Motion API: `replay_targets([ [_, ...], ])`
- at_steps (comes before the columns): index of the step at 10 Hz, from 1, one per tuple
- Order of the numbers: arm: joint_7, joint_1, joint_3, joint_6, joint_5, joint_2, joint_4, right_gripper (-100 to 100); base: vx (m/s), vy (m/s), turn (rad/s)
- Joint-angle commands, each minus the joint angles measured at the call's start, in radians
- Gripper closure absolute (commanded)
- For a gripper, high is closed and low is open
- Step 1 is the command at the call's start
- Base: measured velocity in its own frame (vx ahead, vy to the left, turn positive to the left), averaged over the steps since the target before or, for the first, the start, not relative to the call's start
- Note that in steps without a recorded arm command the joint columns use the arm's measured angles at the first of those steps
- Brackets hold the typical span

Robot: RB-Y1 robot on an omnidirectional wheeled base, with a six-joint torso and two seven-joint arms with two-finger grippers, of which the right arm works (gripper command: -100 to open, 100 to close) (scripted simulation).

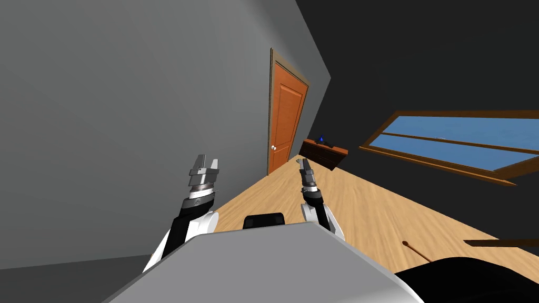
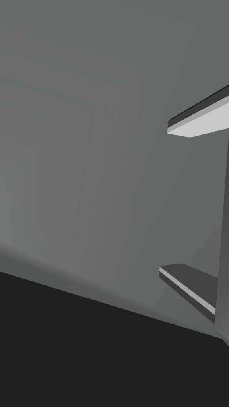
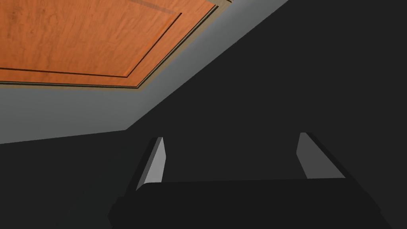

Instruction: Pull the door open

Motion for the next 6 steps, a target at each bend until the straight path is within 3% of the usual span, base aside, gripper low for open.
replay_targets([
  [1,0.026,-0.011,-0.003,-0.002,0.007,-0.004,0.030,-100,0.092,-0.032,0.081],
  [2,0.057,-0.028,-0.009,-0.010,0.015,-0.009,0.074,-100,0.116,-0.036,0.154],
  [6,0.125,-0.064,-0.022,-0.026,0.032,-0.019,0.171,-100,0.110,-0.063,0.087],
])
